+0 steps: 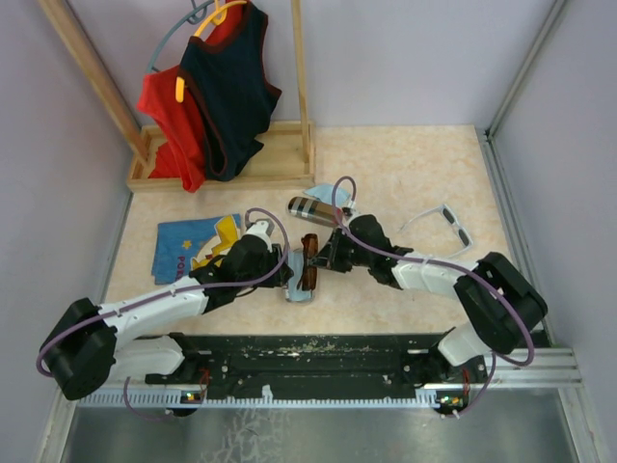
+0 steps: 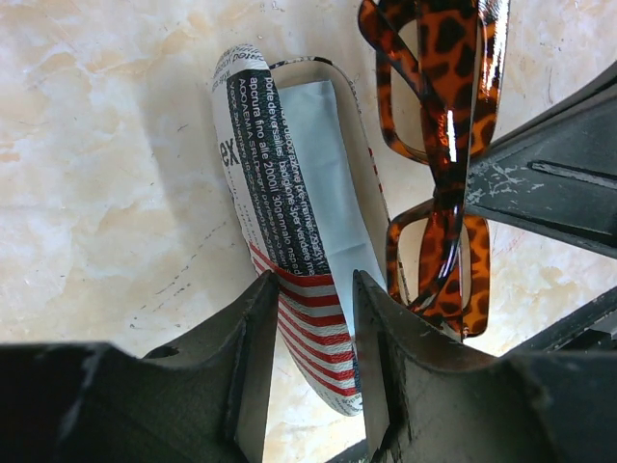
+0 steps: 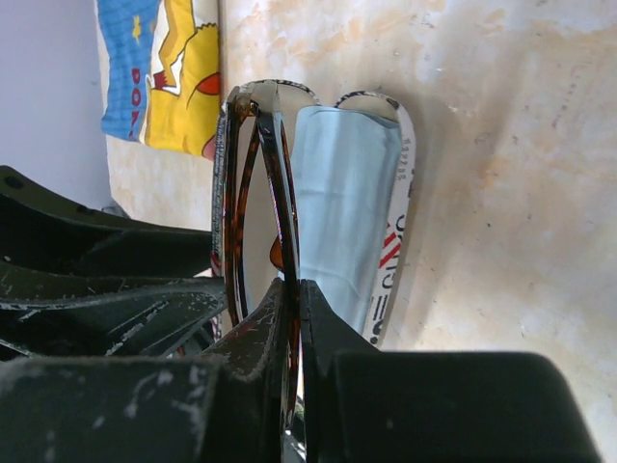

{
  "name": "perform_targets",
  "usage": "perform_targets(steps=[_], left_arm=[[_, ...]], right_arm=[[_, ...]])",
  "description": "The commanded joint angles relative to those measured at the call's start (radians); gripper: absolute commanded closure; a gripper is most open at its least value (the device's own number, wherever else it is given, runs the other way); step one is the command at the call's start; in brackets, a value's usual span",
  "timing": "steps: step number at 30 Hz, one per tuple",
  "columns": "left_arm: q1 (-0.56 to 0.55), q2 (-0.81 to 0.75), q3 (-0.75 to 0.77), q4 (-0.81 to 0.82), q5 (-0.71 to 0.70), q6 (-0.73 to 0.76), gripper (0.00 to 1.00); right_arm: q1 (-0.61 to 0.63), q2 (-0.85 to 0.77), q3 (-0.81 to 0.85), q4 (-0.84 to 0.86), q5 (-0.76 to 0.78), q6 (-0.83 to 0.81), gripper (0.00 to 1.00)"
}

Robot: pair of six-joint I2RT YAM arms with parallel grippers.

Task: Organize the sunglasses
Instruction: Place the sunglasses in the sunglasses case.

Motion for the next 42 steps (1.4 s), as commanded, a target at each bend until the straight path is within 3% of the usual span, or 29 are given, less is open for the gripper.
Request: perform_targets(steps=[1, 42], left_arm=[[-0.001, -0.027, -0.006, 0.007, -0.007, 0.014, 0.57], [-0.002, 0.005, 0.033, -0.013, -0.005, 0.045, 0.57]], right_arm=[[0.016, 0.033, 0.082, 0.053, -0.046, -0.034, 1.00], [0.049, 0.237, 0.136, 0.076, -0.096, -0.033, 1.00]])
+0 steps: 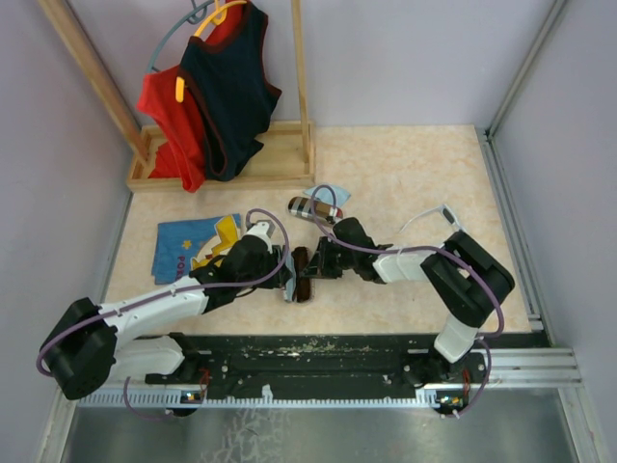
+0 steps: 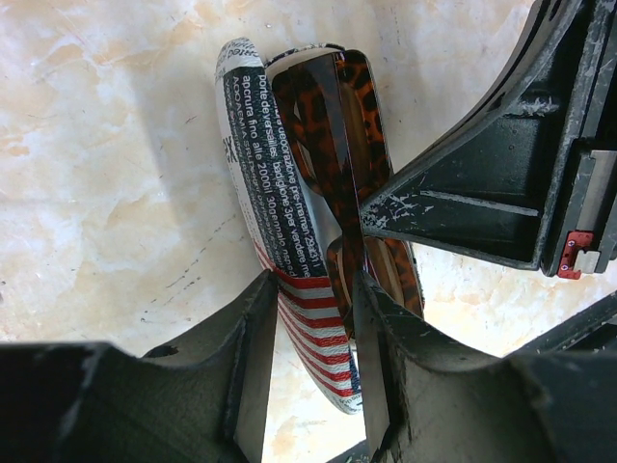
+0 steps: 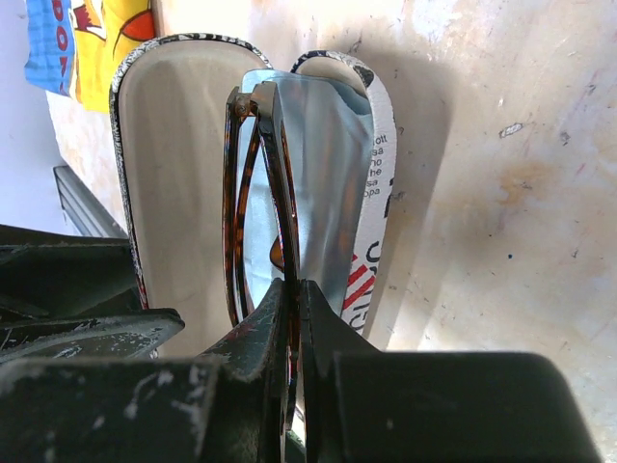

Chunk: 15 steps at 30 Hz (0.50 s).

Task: Organize the sunglasses
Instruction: Place the sunglasses in the sunglasses case.

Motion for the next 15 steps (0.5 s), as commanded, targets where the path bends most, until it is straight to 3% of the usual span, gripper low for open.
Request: perform_targets(steps=[1, 9, 15], left_arm=[[-0.002, 0.004, 0.032, 0.008, -0.005, 0.015, 0.57], [-0.001, 0.000, 0.031, 0.007, -0.005, 0.017, 0.57], [-0.002, -0.009, 0.027, 0.004, -0.008, 0.016, 0.57]], right_arm=[[0.010, 0.011, 0.040, 0.068, -0.019, 0.009, 1.00], [0.010, 0.026, 0.040, 0.052, -0.005, 0.010, 1.00], [0.010, -0.001, 0.042, 0.020, 0.022, -0.003, 0.92]])
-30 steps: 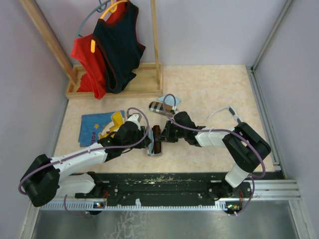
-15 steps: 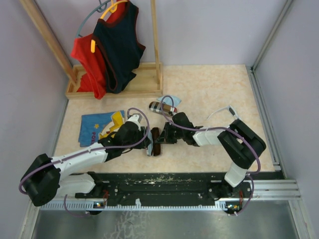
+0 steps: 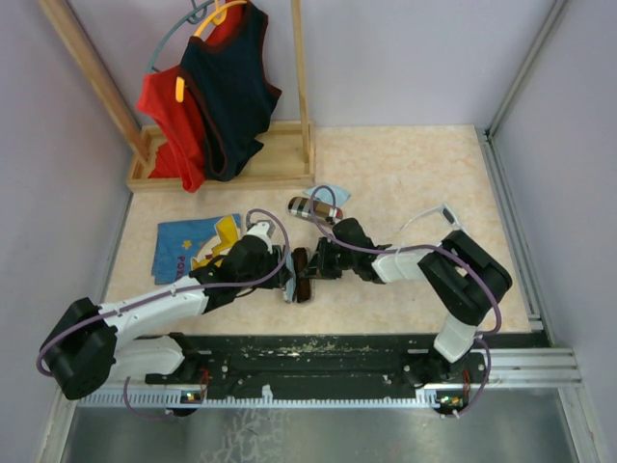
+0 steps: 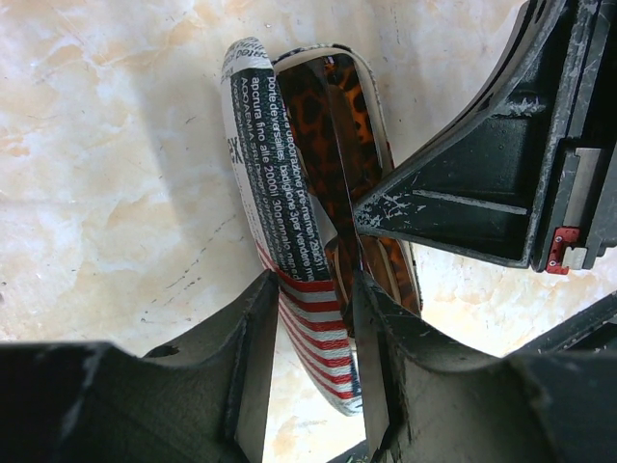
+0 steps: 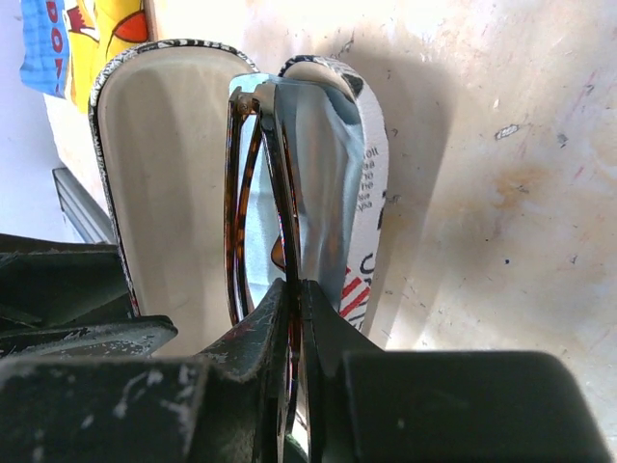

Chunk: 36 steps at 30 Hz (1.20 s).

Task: Organize the sunglasses
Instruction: Place the sunglasses in the sunglasses case.

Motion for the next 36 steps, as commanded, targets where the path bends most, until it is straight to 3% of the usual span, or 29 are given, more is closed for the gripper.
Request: perform_targets(steps=[1, 6, 18, 29, 36], left_arm=[[-0.002, -0.011, 0.027, 0.003, -0.008, 0.012, 0.57], [-0.002, -0.018, 0.023, 0.000, -0.014, 0.013, 0.57], [-0.001, -0.022, 0.022, -0.001, -0.017, 0.011, 0.57], [0.000, -0.021, 0.026, -0.002, -0.014, 0.013, 0.57], [-0.001, -0.010, 0.033, 0.000, -0.010, 0.013, 0.57]], right_arm=[[0.010, -0.027, 0.044, 0.000, 0.029, -0.015, 0.91], [0.010, -0.082, 0.055, -0.051, 0.060, -0.036, 0.80], [0.011, -0.193, 0.073, -0.194, 0.141, -0.099, 0.72], [0.010, -0.183, 0.097, -0.267, 0.192, -0.167, 0.74], [0.010, -0.152, 0.110, -0.214, 0.121, -0.169, 0.84]])
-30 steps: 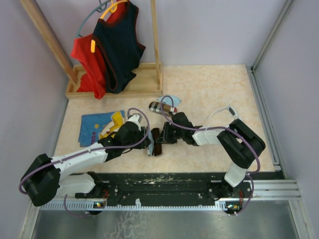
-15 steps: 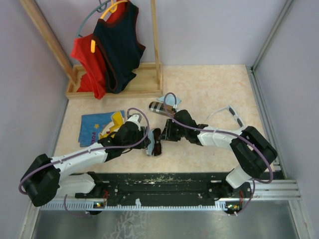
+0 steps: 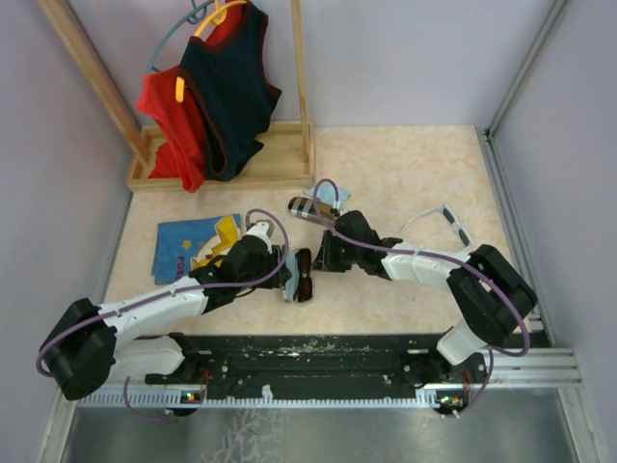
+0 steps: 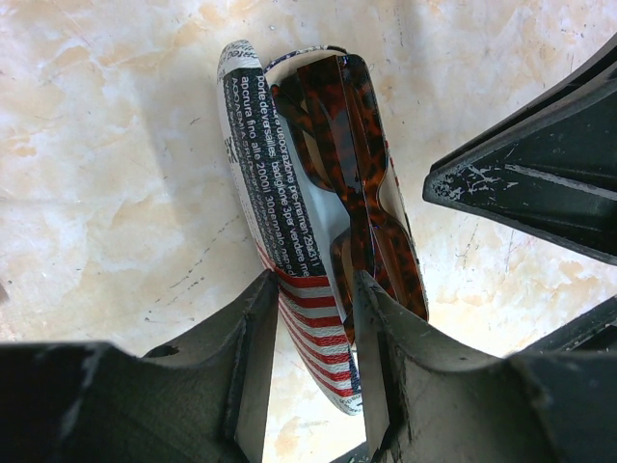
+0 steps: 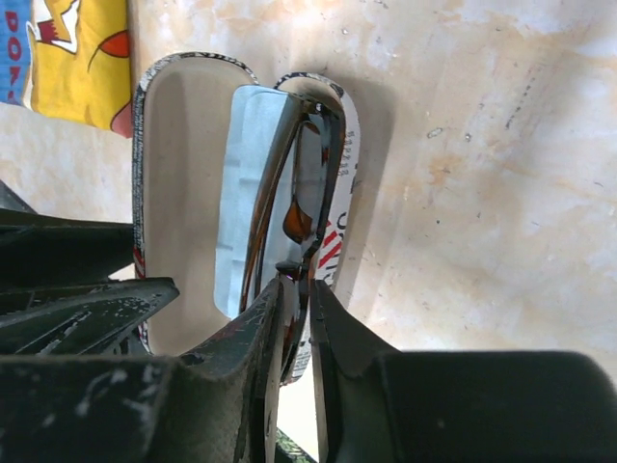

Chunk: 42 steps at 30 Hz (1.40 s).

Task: Organize the sunglasses
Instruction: Place the sunglasses in the sunglasses case.

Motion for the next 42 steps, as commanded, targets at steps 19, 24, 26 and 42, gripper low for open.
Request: perform_targets(steps=[19, 24, 26, 42], left_arm=[[0.000, 0.000, 0.033, 0.011, 0.002, 0.010, 0.57], [-0.001, 0.002, 0.035, 0.015, 0.004, 0.005, 0.57], [-0.001, 0.001, 0.033, 0.017, 0.005, 0.005, 0.57], [-0.001, 0.006, 0.023, 0.032, 0.012, 0.007, 0.57]], right_arm=[[0.014, 0.081, 0.073, 0.066, -0.076, -0.017, 0.95], [0.018, 0.100, 0.079, 0.058, -0.069, -0.019, 0.95], [0.021, 0.104, 0.081, 0.057, -0.068, -0.020, 0.95], [0.041, 0.157, 0.116, 0.010, -0.038, -0.039, 0.95]])
